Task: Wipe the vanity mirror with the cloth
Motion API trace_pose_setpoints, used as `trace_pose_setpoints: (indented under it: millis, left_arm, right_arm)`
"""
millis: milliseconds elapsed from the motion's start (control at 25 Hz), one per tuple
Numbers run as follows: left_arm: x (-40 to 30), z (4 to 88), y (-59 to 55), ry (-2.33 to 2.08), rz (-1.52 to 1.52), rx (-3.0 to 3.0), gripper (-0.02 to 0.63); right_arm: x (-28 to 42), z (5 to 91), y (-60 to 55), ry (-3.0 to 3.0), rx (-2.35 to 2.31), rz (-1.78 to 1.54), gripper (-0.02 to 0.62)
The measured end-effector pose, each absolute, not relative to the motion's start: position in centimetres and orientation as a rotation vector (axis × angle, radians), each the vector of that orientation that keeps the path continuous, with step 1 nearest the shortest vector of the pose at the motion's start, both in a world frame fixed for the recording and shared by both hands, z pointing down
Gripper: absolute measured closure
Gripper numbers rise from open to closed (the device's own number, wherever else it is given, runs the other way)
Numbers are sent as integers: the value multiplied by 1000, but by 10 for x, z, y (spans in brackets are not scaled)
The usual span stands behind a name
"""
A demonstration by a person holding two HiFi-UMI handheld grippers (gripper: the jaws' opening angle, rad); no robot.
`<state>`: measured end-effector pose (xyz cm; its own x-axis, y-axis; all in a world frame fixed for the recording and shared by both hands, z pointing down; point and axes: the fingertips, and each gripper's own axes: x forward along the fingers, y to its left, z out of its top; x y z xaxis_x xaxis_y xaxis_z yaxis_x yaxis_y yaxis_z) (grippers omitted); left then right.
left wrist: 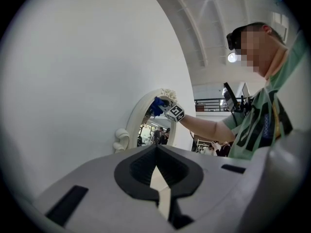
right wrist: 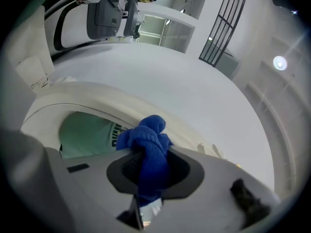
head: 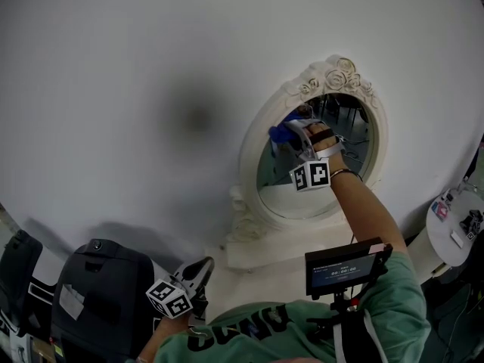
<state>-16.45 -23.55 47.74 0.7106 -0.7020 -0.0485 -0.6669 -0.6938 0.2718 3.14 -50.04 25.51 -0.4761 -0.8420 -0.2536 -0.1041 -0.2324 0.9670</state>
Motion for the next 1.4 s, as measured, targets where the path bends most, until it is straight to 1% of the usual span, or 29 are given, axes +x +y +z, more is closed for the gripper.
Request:
trace_pose_setpoints:
  millis: [120, 240, 440, 640, 760, 1040, 1120, 1200, 1400]
  left_arm:
    - [-161, 475, -239, -1078, -228, 2689, 600]
    - [-155, 475, -240, -1059, -216, 2704, 600]
    - [-147, 476, -243, -1046, -197, 2699, 600]
    - [-140, 478, -243, -1034, -184, 2700, 600]
    - [-135, 479, -244, -1022, -172, 2700, 600]
    - [-131, 474, -237, -1013, -178, 2720, 600]
    - [-137, 474, -235, -1033, -182, 2714, 600]
    - [-144, 477, -235, -1052, -188, 2700, 600]
    - [-152, 478, -234, -1068, -206, 2688, 600]
  right_arm:
    - [44, 254, -503, -1463, 1156, -1763, 528]
    - [80, 256, -508, -1444, 1207, -1715, 528]
    - [177, 258, -521, -1358, 1294, -1597, 528]
    - [292, 264, -537, -1188, 1399, -1389, 528]
    - [327, 266, -544, -1124, 1421, -1322, 528]
    - [326, 264, -542, -1102, 1461, -1222, 528]
    - [309, 265, -537, -1144, 1462, -1226, 528]
    - [261, 270, -527, -1230, 1401, -1323, 528]
    - [100, 293, -500, -1398, 1135, -1631, 528]
